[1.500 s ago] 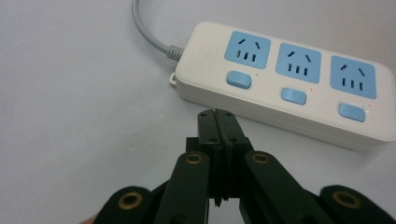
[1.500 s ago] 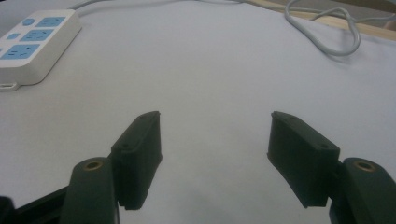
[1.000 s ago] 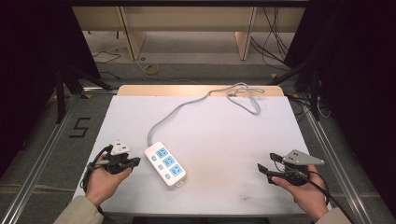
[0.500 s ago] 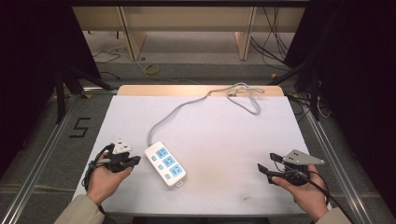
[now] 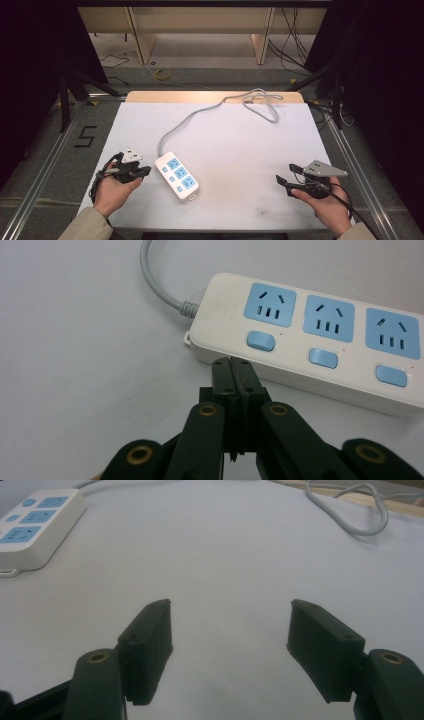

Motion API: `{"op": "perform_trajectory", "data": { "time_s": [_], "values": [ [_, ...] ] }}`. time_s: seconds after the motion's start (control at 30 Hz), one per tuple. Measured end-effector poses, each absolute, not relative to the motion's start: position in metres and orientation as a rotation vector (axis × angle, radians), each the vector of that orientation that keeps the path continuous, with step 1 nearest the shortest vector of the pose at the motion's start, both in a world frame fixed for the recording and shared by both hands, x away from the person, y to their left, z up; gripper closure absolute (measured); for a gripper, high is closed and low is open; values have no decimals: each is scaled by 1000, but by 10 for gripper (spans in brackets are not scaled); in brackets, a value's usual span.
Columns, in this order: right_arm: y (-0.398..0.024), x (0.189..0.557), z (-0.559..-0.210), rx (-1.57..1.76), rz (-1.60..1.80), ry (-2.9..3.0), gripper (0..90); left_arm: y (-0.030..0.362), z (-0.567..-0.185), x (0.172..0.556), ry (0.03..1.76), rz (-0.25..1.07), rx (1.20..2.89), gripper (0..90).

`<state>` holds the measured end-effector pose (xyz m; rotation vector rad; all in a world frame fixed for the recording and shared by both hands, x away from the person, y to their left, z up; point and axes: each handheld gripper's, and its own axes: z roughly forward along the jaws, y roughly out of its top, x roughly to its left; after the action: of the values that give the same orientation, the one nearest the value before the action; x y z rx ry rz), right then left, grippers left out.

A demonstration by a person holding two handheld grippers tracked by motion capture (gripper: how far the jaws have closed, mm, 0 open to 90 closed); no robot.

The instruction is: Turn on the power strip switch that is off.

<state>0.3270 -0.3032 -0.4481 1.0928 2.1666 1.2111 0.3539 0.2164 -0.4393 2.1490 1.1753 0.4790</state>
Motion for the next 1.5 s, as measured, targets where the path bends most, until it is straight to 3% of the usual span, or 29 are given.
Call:
{"op": "perform_trajectory", "data": {
  "time_s": [1.5],
  "values": [
    [-302, 328, -450, 1099, 1214, 2180, 343, 198, -438, 367, 1128, 486, 2192, 898]
  ]
}}
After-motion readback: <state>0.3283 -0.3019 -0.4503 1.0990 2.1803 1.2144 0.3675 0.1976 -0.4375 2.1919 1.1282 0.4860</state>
